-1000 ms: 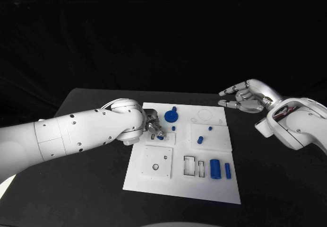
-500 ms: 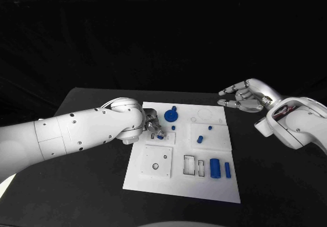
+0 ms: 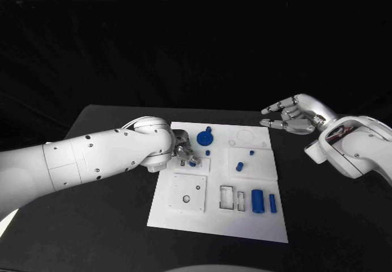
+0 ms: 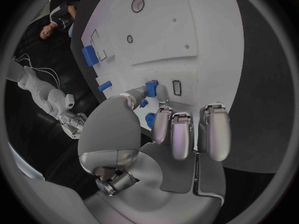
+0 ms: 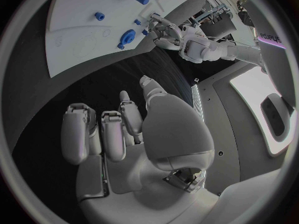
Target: Assemble the parts on the task board
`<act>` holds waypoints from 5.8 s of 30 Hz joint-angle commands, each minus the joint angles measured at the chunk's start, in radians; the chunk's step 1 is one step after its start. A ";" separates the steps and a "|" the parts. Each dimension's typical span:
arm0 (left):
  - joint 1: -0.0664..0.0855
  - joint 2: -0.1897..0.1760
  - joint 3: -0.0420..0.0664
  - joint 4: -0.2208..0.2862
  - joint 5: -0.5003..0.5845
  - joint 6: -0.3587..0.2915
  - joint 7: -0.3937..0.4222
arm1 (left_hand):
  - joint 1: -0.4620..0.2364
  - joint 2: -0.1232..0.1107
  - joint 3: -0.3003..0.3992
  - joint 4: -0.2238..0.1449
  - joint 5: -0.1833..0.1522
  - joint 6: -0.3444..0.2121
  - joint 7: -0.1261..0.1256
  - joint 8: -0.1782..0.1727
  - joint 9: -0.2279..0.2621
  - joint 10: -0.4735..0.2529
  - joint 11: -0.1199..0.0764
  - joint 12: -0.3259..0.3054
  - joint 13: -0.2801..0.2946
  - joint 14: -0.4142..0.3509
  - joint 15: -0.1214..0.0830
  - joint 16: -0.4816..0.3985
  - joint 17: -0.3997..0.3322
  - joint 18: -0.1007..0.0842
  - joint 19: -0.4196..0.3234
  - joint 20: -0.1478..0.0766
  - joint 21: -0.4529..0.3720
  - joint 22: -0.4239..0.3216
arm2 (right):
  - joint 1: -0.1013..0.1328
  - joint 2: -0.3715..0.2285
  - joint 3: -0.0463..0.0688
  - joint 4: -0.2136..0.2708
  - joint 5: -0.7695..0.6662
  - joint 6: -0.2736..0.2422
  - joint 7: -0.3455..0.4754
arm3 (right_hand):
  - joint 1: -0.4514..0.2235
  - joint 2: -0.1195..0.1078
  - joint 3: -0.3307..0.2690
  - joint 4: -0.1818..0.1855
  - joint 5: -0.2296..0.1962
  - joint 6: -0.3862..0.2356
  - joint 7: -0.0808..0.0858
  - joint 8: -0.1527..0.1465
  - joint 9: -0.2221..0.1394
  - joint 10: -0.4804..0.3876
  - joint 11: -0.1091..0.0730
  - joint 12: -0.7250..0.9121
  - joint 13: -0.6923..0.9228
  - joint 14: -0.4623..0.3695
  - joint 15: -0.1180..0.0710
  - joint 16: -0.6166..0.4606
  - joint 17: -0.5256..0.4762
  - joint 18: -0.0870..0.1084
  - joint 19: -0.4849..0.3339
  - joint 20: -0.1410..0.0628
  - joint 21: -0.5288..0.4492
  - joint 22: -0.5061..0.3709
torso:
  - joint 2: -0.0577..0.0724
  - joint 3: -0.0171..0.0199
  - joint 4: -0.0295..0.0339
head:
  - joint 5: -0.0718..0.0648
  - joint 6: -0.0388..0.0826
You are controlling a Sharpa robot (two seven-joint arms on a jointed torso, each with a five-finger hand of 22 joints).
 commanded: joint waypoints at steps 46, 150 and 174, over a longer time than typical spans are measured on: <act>-0.002 -0.004 0.009 0.000 0.014 -0.015 0.004 | -0.074 0.073 -0.470 0.099 0.000 0.015 -0.006 0.020 0.030 0.012 -0.016 0.017 0.050 0.107 -0.014 0.003 0.263 -0.017 0.058 -0.016 0.010 0.122 | -0.001 -0.003 0.000 0.007 0.002 0.001 0.018 | -0.004 -0.003 -0.018 0.013 -0.006 0.002 -0.001 0.000 0.001 -0.009 0.000 -0.007 0.034 0.077 0.005 -0.006 0.156 0.010 -0.008 -0.001 -0.006 -0.005 | 0.000 -0.0008 0.0003 | -0.007 -0.001; 0.086 0.157 0.036 -0.429 0.130 0.276 0.037 | 0.311 0.238 -0.371 -0.004 -0.066 -0.049 0.026 -0.085 -0.118 -0.076 0.010 -0.072 -0.067 0.107 0.007 0.003 0.263 -0.010 0.045 0.004 -0.014 0.098 | -0.015 0.035 0.000 -0.037 0.011 0.018 0.024 | -0.006 0.001 -0.023 0.017 0.000 0.002 -0.001 0.000 0.001 -0.008 -0.001 -0.004 0.036 0.078 0.004 -0.007 0.157 0.010 -0.008 -0.002 -0.007 -0.005 | 0.006 -0.0035 -0.0002 | 0.007 0.010; 0.086 0.030 0.035 -0.236 0.224 0.091 0.070 | 0.178 0.065 0.154 -0.083 -0.072 -0.071 0.039 -0.011 -0.095 -0.055 0.021 -0.062 -0.059 0.107 0.019 0.003 0.263 -0.012 0.049 0.015 -0.011 0.111 | -0.016 0.033 0.000 -0.040 0.011 0.026 0.020 | -0.006 0.001 -0.023 0.017 0.000 0.002 -0.001 0.000 0.001 -0.009 -0.001 -0.006 0.035 0.078 0.004 -0.008 0.155 0.011 -0.009 -0.002 -0.008 -0.007 | 0.003 -0.0010 0.0037 | 0.011 0.007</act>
